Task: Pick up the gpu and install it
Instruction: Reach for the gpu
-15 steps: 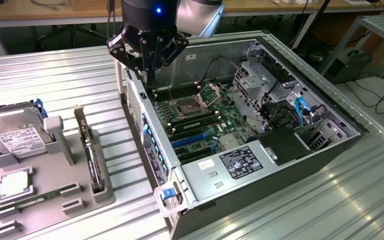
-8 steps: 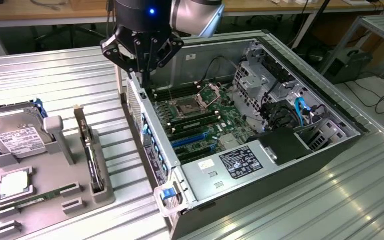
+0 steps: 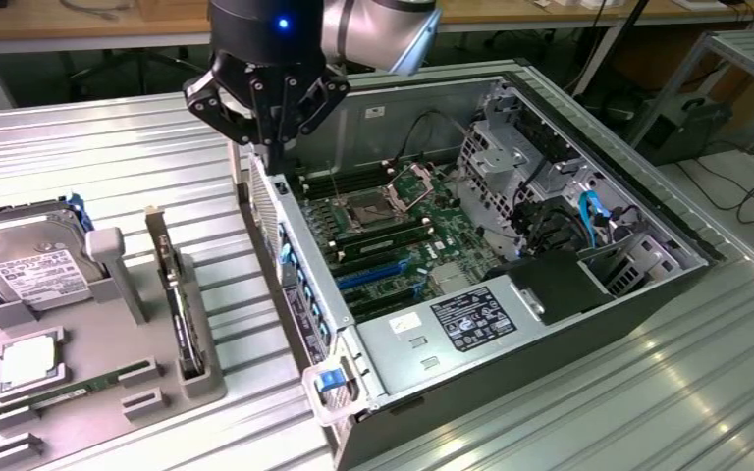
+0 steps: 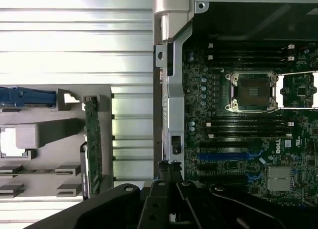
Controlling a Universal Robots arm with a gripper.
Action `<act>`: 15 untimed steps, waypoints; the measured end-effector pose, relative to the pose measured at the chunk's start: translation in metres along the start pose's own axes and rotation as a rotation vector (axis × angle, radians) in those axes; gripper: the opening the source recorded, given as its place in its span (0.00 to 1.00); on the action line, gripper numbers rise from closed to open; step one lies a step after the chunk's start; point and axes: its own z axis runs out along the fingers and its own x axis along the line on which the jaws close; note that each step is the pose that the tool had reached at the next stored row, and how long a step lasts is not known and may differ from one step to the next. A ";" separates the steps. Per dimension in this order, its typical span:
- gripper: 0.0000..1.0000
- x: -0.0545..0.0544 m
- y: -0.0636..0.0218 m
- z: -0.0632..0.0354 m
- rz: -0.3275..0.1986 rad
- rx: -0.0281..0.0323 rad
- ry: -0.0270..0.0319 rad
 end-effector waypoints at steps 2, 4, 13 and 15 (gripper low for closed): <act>0.11 0.005 -0.0003 -0.0001 0.000 0.0000 0.0000; 0.11 0.009 -0.0007 -0.0003 -0.001 0.0000 0.0000; 0.11 0.028 -0.0042 -0.0009 -0.001 0.0000 0.0000; 0.11 0.032 -0.0052 -0.0010 -0.002 0.0000 0.0001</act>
